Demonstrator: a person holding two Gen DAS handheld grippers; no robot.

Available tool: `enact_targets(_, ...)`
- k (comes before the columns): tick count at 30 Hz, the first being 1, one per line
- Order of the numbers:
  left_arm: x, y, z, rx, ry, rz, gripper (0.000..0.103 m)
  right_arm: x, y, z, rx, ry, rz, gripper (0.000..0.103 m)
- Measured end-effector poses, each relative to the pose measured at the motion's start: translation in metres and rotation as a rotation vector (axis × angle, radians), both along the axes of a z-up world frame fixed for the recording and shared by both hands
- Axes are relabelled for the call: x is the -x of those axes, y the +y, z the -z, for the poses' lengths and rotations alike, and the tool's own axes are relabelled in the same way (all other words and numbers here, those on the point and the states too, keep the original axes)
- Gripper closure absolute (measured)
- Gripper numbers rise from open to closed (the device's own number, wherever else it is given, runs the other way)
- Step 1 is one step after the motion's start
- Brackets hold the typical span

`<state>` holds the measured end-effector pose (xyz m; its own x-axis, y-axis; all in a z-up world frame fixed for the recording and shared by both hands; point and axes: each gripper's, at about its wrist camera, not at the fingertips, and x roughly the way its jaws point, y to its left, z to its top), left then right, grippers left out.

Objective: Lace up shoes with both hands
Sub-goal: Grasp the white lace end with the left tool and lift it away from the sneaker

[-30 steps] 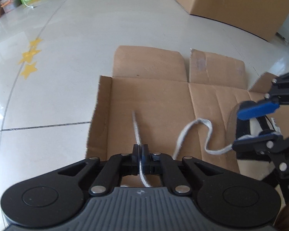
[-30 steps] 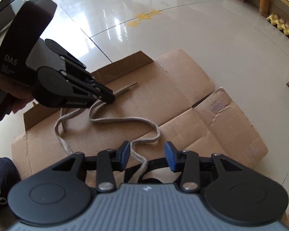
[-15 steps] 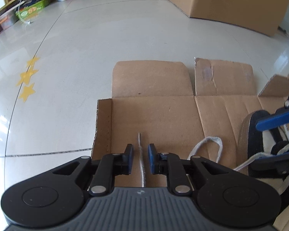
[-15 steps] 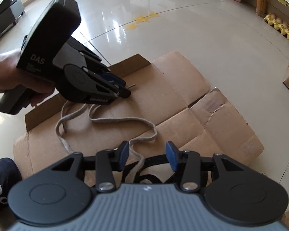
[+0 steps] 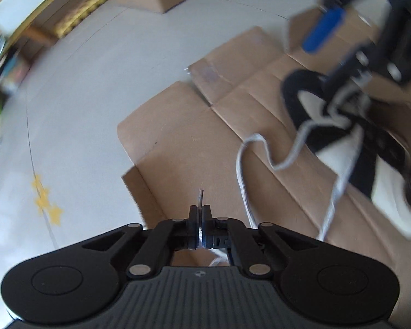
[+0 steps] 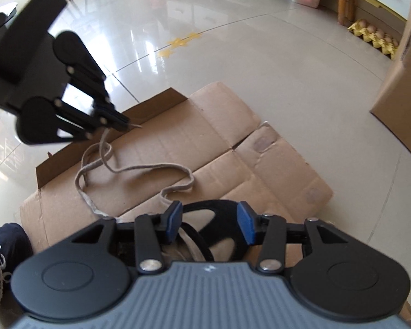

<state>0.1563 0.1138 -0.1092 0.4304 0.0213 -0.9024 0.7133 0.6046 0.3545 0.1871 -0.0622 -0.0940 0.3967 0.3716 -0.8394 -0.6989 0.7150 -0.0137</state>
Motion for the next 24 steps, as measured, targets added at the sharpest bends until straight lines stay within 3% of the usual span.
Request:
enact_targets(4, 0.013, -0.008, -0.051, -0.102, -0.013, 0.110, 0.102, 0.012, -0.020, -0.018, -0.048, 0.001, 0.043, 0.054)
enact_targets(14, 0.050, -0.022, -0.168, -0.258, -0.079, 0.269, 0.102, 0.051, -0.045, -0.055, -0.141, -0.008, 0.083, 0.052)
enact_targets(24, 0.082, -0.027, -0.231, -0.377, -0.107, 0.333, 0.102, 0.069, -0.052, -0.060, -0.168, 0.008, 0.105, 0.051)
